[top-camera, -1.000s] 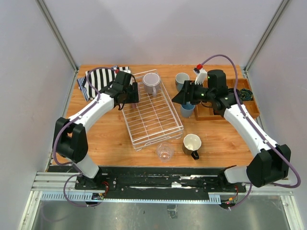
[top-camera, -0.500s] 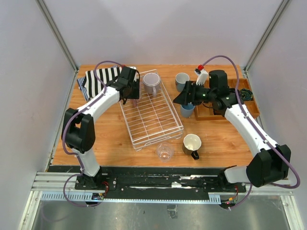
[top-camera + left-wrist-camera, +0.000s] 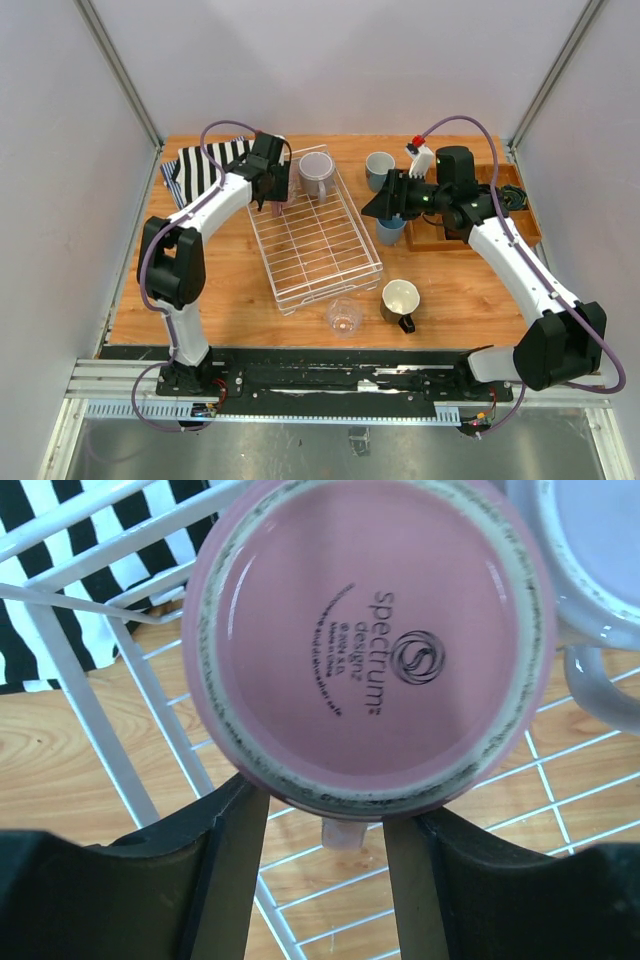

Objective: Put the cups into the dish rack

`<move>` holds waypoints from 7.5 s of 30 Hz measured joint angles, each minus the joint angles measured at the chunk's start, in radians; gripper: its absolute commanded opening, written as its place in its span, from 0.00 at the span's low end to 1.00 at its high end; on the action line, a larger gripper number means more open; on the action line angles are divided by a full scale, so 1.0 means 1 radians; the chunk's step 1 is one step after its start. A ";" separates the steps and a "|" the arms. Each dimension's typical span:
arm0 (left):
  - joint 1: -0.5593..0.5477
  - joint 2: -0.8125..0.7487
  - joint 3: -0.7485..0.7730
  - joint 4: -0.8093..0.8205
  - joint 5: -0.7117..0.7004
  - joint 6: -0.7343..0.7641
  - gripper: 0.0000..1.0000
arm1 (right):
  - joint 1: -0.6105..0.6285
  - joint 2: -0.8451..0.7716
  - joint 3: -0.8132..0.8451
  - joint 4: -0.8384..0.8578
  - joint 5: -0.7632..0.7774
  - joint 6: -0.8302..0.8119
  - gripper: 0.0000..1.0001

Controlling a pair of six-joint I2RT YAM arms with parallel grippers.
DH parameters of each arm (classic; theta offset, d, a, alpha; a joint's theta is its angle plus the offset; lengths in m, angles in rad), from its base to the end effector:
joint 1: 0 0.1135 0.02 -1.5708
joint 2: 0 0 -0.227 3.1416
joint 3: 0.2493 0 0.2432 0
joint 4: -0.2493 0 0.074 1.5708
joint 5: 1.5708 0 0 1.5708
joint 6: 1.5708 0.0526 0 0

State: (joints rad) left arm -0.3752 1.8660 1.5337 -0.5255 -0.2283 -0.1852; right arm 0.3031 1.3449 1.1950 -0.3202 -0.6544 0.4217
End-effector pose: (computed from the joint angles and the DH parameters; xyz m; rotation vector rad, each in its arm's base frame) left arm 0.3861 -0.1393 0.2158 0.1255 2.3959 0.0172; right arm 0.2905 0.1244 0.3064 -0.3083 2.0967 1.1098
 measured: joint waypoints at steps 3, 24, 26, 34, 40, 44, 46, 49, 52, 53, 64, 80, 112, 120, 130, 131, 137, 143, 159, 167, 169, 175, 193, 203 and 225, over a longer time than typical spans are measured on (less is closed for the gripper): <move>0.017 0.005 0.000 0.000 0.003 0.000 0.52 | 0.000 0.000 0.000 0.000 0.000 0.000 0.67; 0.026 0.078 0.103 -0.031 0.027 -0.051 0.70 | -0.002 0.000 0.000 -0.044 0.029 -0.008 0.67; 0.026 0.068 0.092 -0.027 0.023 -0.064 0.72 | -0.002 0.000 0.000 -0.049 0.033 -0.008 0.67; 0.026 -0.059 0.040 -0.034 0.012 -0.092 0.76 | -0.005 0.000 0.001 -0.073 0.092 -0.027 0.66; 0.026 -0.187 0.038 -0.051 0.026 -0.092 0.82 | -0.027 0.002 0.008 -0.145 0.184 -0.039 0.66; 0.026 -0.289 -0.026 -0.050 0.095 -0.101 0.85 | -0.027 0.002 0.025 -0.211 0.246 -0.046 0.66; 0.026 -0.346 -0.087 -0.040 0.137 -0.111 0.87 | -0.027 0.003 0.044 -0.248 0.286 -0.052 0.66; 0.026 -0.436 -0.195 -0.028 0.211 -0.143 0.87 | -0.029 0.015 0.084 -0.309 0.350 -0.059 0.64; 0.026 -0.512 -0.284 0.012 0.266 -0.185 0.91 | -0.032 0.035 0.116 -0.362 0.404 -0.056 0.62; 0.026 -0.538 -0.315 0.035 0.277 -0.201 0.94 | -0.034 0.045 0.125 -0.377 0.420 -0.055 0.60; 0.033 -0.696 -0.447 0.165 0.424 -0.322 1.00 | -0.047 0.219 0.213 -0.348 0.505 -0.107 0.52; 0.043 -0.694 -0.427 0.141 0.450 -0.306 1.00 | -0.079 0.572 0.562 -0.269 0.514 -0.073 0.57; 0.112 -0.617 -0.337 0.066 0.420 -0.206 1.00 | -0.103 0.880 0.808 -0.195 0.555 0.315 0.40; 0.121 -0.602 -0.337 0.061 0.420 -0.196 1.00 | -0.103 0.941 0.843 -0.202 0.573 0.296 0.15; 0.125 -0.596 -0.337 0.058 0.420 -0.189 1.00 | -0.104 0.965 0.845 -0.202 0.541 0.254 0.01; 0.125 -0.595 -0.337 0.058 0.421 -0.189 1.00 | -0.104 0.965 0.845 -0.201 0.527 0.253 0.01; 0.126 -0.597 -0.350 0.108 0.473 -0.189 1.00 | -0.117 0.936 0.773 -0.154 0.411 0.293 0.01; 0.126 -0.642 -0.430 0.262 0.631 -0.190 1.00 | -0.159 0.858 0.718 -0.076 0.276 0.394 0.01; 0.123 -0.598 -0.523 0.727 1.026 -0.358 1.00 | -0.191 0.327 0.228 0.548 -0.055 0.933 0.01; 0.057 -0.504 -0.513 1.007 1.062 -0.452 0.99 | -0.064 0.211 0.041 0.750 -0.070 1.207 0.01; 0.034 -0.467 -0.494 1.033 1.064 -0.457 0.99 | -0.022 0.180 0.003 0.780 -0.068 1.252 0.01; 0.011 -0.407 -0.460 1.118 1.074 -0.496 0.97 | 0.030 0.129 -0.033 0.802 -0.061 1.305 0.01; -0.010 -0.336 -0.348 1.236 1.188 -0.595 0.70 | 0.048 0.133 -0.072 0.857 -0.020 1.334 0.01; -0.006 -0.323 -0.348 1.217 1.192 -0.607 0.48 | 0.072 0.150 -0.071 0.899 -0.018 1.344 0.01; -0.018 -0.291 -0.348 1.243 1.199 -0.653 0.53 | 0.087 0.178 -0.072 0.929 0.020 1.351 0.01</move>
State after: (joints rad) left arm -0.3935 1.5753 1.1858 0.7177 0.9703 -0.8387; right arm 0.3904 1.5230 1.1233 0.6090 -0.6346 1.7725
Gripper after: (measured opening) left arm 0.585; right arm 0.049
